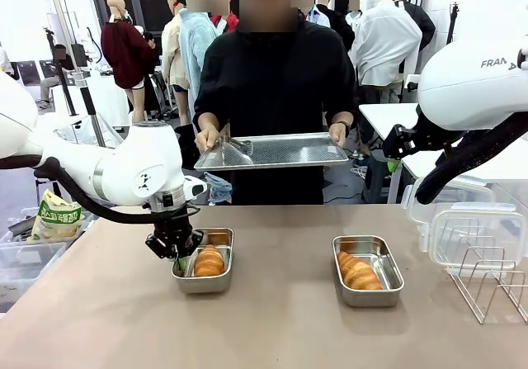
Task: Place the bread in airtight containers.
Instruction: Once an object is inside an Airtight Container , place the container in the center of the table, then pick up one Airtight Container lid and hand it to the human.
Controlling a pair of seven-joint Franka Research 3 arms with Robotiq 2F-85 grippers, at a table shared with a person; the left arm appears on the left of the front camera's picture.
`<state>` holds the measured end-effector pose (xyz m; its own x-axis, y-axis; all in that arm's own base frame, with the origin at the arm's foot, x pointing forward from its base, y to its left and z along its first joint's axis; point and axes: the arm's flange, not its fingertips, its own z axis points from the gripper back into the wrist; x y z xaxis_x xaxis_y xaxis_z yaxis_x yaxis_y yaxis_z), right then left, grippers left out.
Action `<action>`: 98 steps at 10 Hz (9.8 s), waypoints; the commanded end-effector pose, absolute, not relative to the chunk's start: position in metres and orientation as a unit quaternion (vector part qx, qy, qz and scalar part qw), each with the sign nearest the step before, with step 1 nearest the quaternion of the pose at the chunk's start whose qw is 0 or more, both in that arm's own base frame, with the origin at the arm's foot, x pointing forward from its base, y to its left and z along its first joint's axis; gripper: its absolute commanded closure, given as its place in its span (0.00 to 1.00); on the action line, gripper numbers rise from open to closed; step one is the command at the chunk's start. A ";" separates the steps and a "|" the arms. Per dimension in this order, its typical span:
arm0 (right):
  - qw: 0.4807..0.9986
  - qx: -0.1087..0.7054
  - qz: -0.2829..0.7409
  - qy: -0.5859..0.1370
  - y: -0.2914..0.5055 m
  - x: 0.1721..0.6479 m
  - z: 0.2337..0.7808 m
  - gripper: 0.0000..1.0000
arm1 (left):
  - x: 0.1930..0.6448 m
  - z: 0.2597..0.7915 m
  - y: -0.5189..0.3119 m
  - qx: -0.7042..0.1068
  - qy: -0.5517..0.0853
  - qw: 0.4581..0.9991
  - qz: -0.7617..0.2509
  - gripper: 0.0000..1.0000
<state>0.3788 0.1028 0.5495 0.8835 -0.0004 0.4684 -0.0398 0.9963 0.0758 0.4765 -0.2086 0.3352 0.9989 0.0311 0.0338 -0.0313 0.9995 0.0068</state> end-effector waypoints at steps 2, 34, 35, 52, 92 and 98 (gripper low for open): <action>0.969 0.043 0.008 -0.243 0.103 0.379 0.549 0.00 | 0.483 0.329 -0.210 0.014 -0.021 0.999 0.037 0.81; 0.969 0.043 0.008 -0.243 0.103 0.379 0.549 0.00 | 0.454 0.522 -0.187 -0.171 -0.098 0.968 -0.156 0.00; 0.969 0.043 0.008 -0.243 0.103 0.379 0.549 0.00 | 0.451 0.523 -0.184 -0.190 -0.107 0.963 -0.156 0.00; 0.969 0.043 0.008 -0.243 0.103 0.379 0.549 0.00 | 0.454 0.526 -0.188 -0.176 -0.104 0.968 -0.146 0.00; 0.688 0.019 0.724 -0.038 -0.049 0.486 0.443 0.00 | 0.454 0.526 -0.188 -0.176 -0.104 0.968 -0.146 0.00; 0.685 0.015 0.728 -0.002 -0.037 0.489 0.422 0.18 | 0.454 0.526 -0.188 -0.176 -0.104 0.968 -0.146 0.00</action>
